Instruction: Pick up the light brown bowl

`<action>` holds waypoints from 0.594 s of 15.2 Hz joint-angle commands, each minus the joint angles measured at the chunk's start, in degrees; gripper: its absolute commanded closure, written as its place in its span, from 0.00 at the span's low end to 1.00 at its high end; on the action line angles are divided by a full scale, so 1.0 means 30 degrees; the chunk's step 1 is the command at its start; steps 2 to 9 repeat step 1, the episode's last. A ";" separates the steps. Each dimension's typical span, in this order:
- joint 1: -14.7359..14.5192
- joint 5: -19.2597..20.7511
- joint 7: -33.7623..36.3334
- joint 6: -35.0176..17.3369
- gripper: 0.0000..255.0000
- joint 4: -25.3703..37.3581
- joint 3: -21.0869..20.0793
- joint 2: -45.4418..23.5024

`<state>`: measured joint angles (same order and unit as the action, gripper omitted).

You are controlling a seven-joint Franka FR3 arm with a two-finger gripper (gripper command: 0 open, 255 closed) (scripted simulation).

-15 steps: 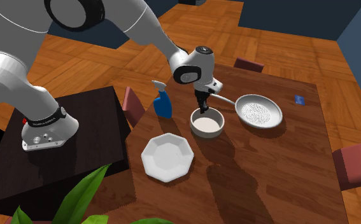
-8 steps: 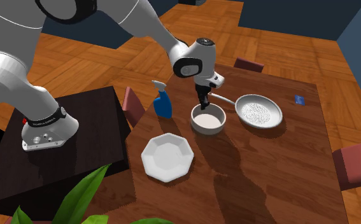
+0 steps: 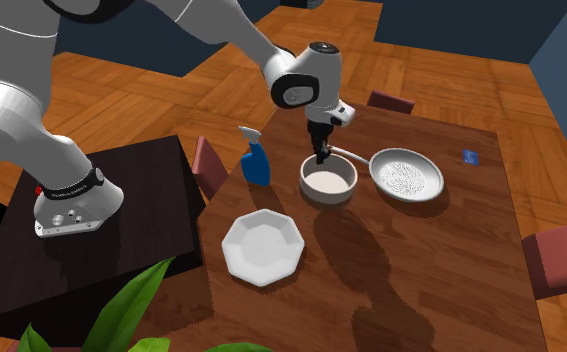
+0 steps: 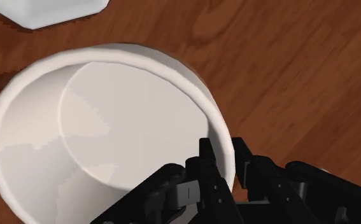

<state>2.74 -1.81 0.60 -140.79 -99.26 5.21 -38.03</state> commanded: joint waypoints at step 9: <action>-0.0015 0.0009 0.0014 0.0119 1.00 0.0051 0.0006 0.0072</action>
